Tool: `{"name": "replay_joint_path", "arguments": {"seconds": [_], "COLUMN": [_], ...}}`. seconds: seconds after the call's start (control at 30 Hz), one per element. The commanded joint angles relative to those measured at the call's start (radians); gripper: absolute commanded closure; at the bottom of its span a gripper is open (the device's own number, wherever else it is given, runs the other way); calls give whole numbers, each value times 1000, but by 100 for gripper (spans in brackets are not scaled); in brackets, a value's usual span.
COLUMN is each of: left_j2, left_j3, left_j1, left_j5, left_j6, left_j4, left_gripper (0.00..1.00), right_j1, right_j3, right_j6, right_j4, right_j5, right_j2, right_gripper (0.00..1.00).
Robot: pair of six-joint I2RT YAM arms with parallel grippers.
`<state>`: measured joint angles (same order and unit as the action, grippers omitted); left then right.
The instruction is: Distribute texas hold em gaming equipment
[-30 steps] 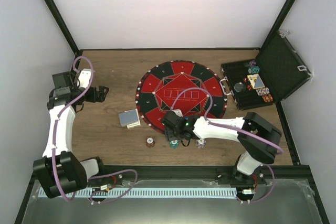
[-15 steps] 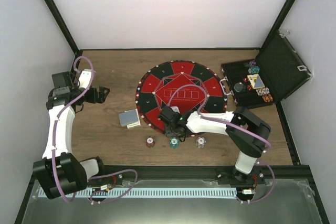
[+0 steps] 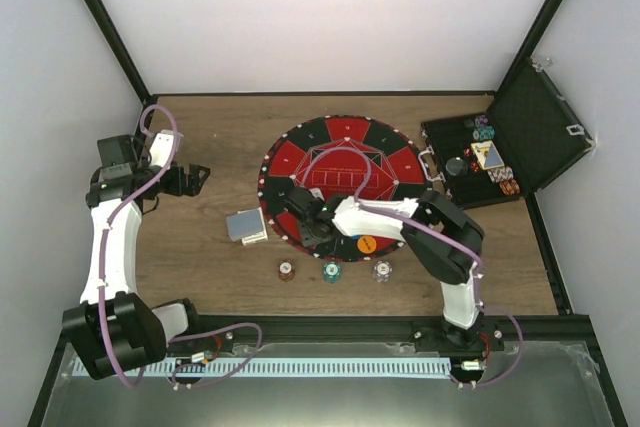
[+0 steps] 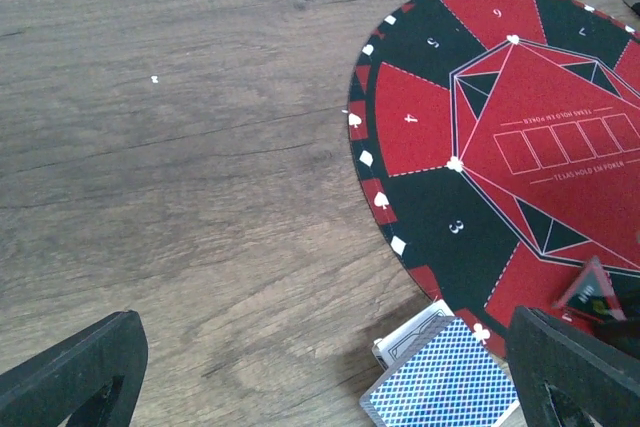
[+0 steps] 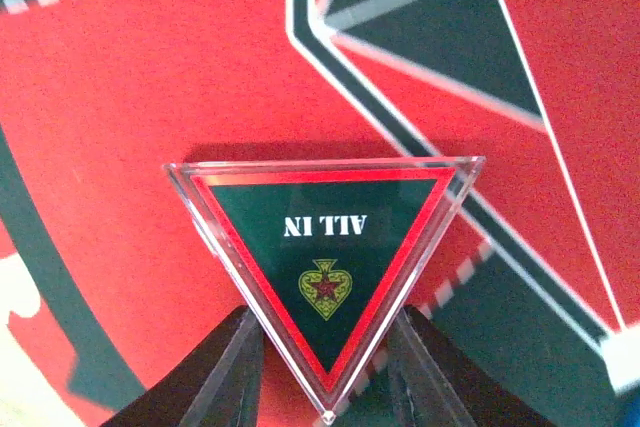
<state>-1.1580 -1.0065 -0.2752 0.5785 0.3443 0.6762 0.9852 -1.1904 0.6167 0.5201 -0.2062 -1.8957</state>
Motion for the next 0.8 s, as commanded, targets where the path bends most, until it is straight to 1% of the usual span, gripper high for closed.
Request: {"name": "replay_joint_path", "arguments": {"seconds": [0.0,0.13,0.3,0.47,0.57,0.63,0.73,0.77], "left_j2": [6,7,13,18,21,19,17,15], "left_j3": [-27,-30,-31,-33,-33,-33,-33,-32], "left_j1": [-4,-5,-5,-7,-5,-5,-6,-6], "left_j5": [22,45,48,52,49,48,43,46], "left_j6": [8,4,-4,-2,3,9,11,9], "left_j4": [30,56,77,97,103,106,106,104], "left_gripper": [0,0,0,0,0,0,0,0], "right_j1": [-29,-54,-70,-76,-79,-79,-85,-92], "right_j3": [-143,-320,-536,-702,-705,-660,-514,-427], "right_j6": [-76,-124,-169,-183,-186,-190,-186,-178], "right_j4": [-43,-19,28,90,108,110,87,78], "right_j5": [18,10,5,14,8,-11,-34,-36], "right_j2": [-127,-246,-405,-493,-466,-414,-288,-241], "right_gripper": [65,68,69,70,68,59,47,44]}}
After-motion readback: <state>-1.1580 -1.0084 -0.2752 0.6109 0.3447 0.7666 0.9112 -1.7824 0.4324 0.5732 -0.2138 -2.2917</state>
